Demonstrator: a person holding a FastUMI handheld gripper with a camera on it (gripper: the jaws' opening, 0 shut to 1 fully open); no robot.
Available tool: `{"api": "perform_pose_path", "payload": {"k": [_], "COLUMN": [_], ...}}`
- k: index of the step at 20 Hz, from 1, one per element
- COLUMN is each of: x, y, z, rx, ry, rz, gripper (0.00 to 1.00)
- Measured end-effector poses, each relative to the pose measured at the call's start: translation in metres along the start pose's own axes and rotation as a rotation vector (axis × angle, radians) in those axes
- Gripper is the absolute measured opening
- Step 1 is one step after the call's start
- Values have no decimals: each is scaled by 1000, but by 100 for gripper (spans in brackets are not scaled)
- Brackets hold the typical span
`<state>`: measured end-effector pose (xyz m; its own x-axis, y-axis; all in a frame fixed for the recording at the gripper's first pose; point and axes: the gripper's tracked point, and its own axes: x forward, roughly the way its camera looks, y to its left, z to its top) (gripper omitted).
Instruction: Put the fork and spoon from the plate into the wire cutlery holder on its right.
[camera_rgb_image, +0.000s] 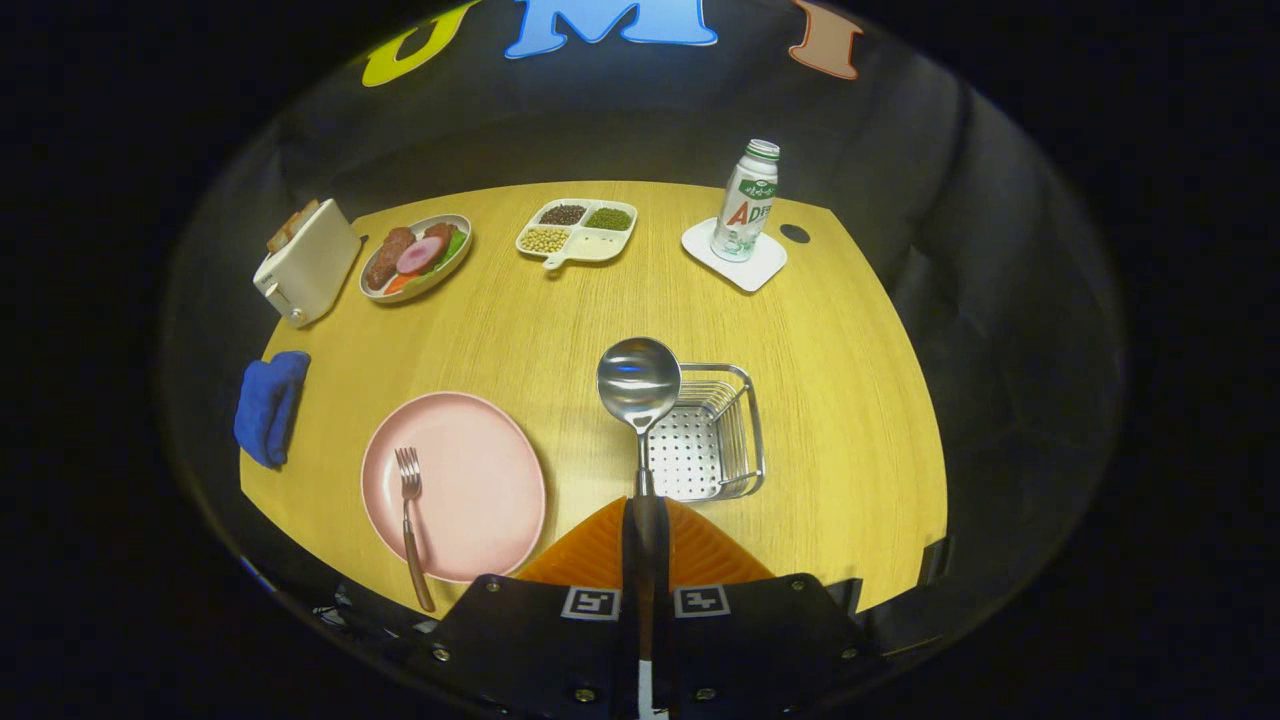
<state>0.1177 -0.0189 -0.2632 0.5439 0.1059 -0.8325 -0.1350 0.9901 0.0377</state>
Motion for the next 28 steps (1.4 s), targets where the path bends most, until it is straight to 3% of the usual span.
{"api": "perform_pose_path", "payload": {"k": [7,28], "x": [15,31], "y": [-34,-50], "z": [-9,-7], "rx": [-88,-297], "ry": [130,554], "rz": [-26,14], "gripper": [5,5]}}
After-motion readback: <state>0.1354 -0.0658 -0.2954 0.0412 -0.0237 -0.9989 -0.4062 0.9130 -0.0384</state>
